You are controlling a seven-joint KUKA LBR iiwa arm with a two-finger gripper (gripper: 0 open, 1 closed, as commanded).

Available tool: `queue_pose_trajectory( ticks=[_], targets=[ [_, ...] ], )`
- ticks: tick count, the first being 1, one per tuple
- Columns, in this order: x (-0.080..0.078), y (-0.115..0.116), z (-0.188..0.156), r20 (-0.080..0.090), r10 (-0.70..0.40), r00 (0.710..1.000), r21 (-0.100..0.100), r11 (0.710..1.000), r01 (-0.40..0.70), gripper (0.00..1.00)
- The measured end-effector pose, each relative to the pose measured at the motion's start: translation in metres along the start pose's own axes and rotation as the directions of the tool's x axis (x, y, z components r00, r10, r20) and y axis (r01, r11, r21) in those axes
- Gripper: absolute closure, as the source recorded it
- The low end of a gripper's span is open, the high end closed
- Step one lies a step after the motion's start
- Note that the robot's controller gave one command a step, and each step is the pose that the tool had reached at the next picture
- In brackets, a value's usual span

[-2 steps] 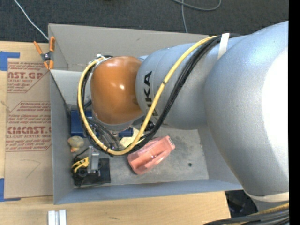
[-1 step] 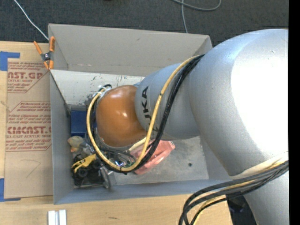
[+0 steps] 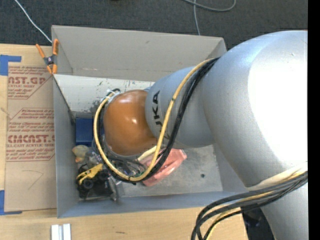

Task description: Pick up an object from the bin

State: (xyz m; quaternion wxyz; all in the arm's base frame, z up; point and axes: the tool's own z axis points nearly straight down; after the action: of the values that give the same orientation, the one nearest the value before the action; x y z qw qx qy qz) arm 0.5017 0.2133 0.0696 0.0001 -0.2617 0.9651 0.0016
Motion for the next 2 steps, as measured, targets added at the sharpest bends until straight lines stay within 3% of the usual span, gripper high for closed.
queue_pose_trajectory(
  ticks=[2],
  targets=[
    [-0.0003,0.0011,0.0003,0.001,-0.001,1.0,-0.001,1.0,0.001,0.0]
  ],
)
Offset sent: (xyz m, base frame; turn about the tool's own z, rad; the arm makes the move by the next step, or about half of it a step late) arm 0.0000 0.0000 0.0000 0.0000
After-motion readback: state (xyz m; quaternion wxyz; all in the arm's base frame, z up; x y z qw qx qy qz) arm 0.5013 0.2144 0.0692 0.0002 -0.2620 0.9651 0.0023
